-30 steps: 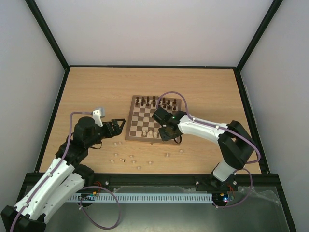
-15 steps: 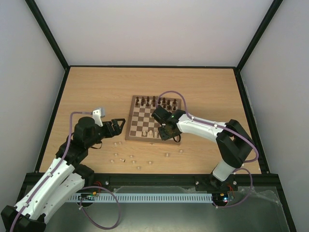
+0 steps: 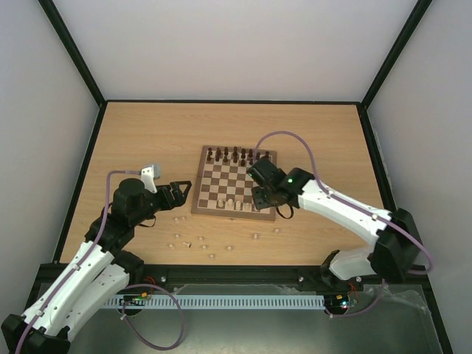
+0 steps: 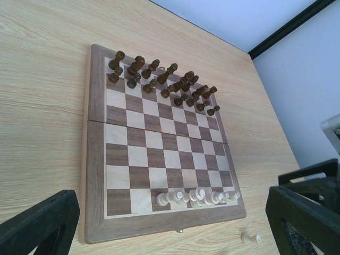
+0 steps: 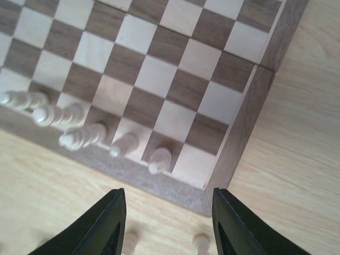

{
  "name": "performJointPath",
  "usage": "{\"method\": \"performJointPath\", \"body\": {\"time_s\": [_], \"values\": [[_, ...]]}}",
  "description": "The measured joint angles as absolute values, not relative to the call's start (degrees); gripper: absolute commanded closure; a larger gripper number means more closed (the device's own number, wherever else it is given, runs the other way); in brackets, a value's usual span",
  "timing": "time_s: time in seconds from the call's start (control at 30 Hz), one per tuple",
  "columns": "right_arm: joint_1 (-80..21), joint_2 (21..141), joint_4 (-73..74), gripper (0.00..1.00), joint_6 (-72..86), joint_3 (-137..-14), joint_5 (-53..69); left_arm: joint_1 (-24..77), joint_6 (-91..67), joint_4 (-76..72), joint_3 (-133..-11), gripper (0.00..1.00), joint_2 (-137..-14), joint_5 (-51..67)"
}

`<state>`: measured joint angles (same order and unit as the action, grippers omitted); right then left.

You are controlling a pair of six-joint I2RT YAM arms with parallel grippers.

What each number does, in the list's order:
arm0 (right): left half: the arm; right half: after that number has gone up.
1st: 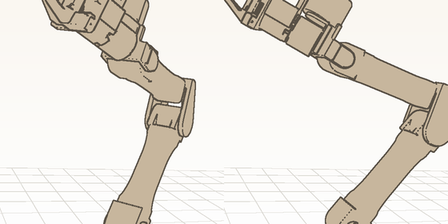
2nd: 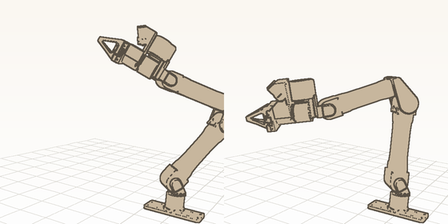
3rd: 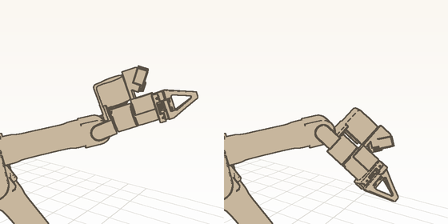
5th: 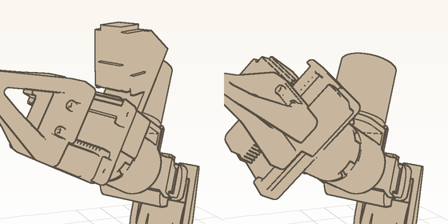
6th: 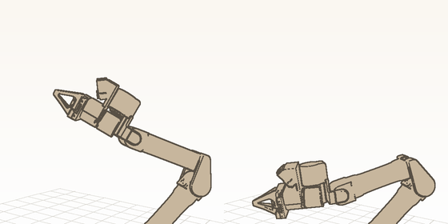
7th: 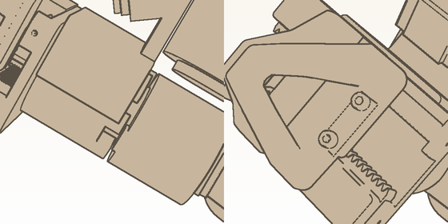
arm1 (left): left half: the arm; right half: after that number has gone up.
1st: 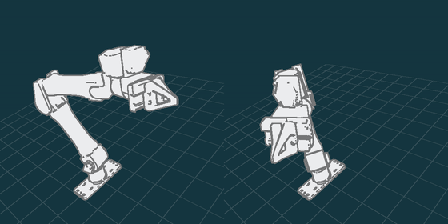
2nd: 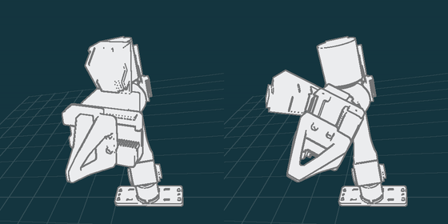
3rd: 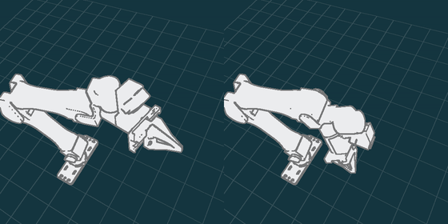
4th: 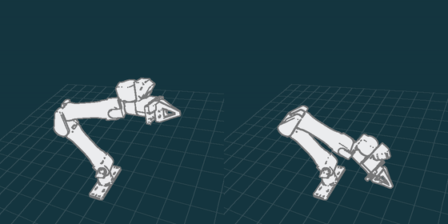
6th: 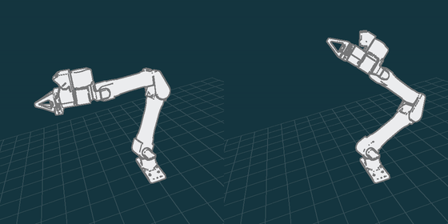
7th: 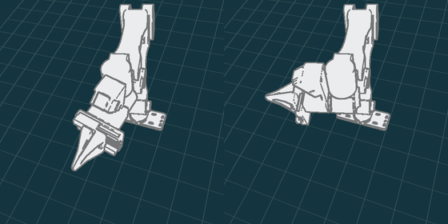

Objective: Set up the chess pieces on the board
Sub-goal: Pick up the chess piece at the center of the board.

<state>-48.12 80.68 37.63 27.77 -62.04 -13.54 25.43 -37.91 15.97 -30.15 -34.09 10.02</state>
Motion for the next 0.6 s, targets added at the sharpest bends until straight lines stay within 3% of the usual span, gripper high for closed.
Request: {"method": "performJointPath", "body": {"time_s": [0.2, 0.6], "values": [[-52.93, 74.65, 37.45, 0.50, 31.40, -56.03, -9.50, 25.43, -37.89, 15.97, -30.15, 0.01, -33.82, 10.04], [-61.73, 82.08, 35.68, 0.52, 37.17, -52.73, -7.94, 25.43, -37.89, 15.97, -29.91, 0.01, -33.10, 10.04]]}}
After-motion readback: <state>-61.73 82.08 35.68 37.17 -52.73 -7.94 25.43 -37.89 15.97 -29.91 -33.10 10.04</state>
